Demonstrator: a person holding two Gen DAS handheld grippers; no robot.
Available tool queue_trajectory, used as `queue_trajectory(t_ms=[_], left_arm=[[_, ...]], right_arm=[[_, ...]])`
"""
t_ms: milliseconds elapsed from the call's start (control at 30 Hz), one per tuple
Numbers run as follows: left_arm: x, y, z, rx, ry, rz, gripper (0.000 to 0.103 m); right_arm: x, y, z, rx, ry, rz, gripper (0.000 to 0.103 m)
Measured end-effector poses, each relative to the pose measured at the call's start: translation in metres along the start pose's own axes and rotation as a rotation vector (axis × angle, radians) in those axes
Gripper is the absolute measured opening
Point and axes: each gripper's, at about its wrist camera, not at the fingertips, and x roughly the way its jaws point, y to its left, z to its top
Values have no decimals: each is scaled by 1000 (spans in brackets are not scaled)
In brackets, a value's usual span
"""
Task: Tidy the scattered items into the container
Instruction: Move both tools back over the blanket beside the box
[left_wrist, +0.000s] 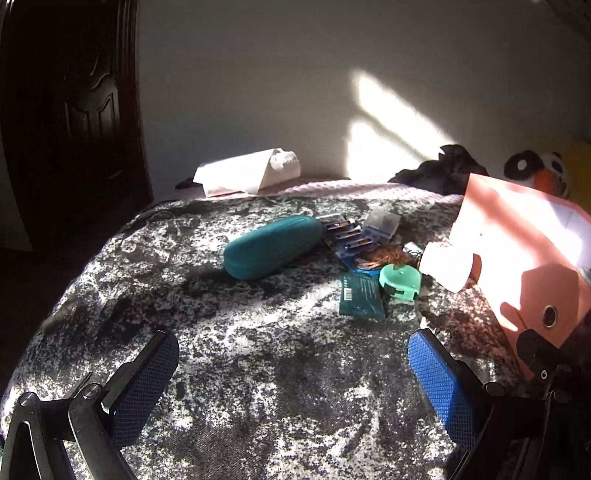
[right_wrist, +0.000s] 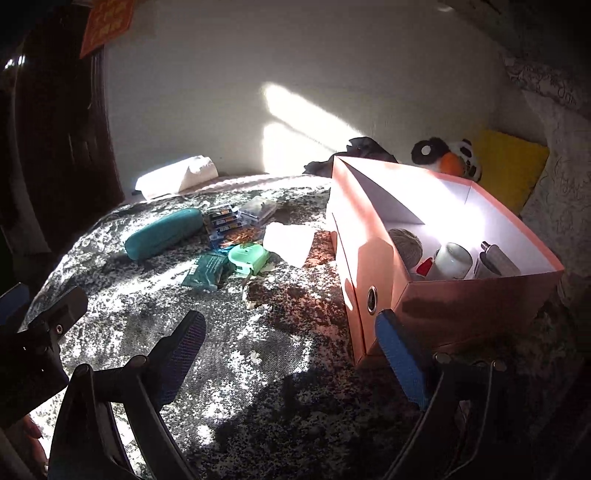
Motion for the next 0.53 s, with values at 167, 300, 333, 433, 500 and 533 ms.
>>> queue_trajectory(t_ms=[167, 300, 333, 433, 500, 533], left_arm=[[1, -4, -1, 19, -7, 13, 102], [4, -3, -1, 3, 2, 9, 102], [5, -2, -1, -8, 8, -2, 102], [7, 3, -3, -46, 4, -29, 102], [8, 4, -5, -58, -6, -30, 102], [9, 4, -5, -53, -7, -23, 102]], right_arm=[[2, 5, 1, -15, 6, -5, 95], [6, 5, 1, -9, 17, -2, 95], [7, 5, 1, -7, 20, -3, 95], [12, 4, -1, -4, 36, 0, 95], [16, 4, -2, -2, 48, 3, 95], [17, 4, -3, -2, 54, 5, 95]])
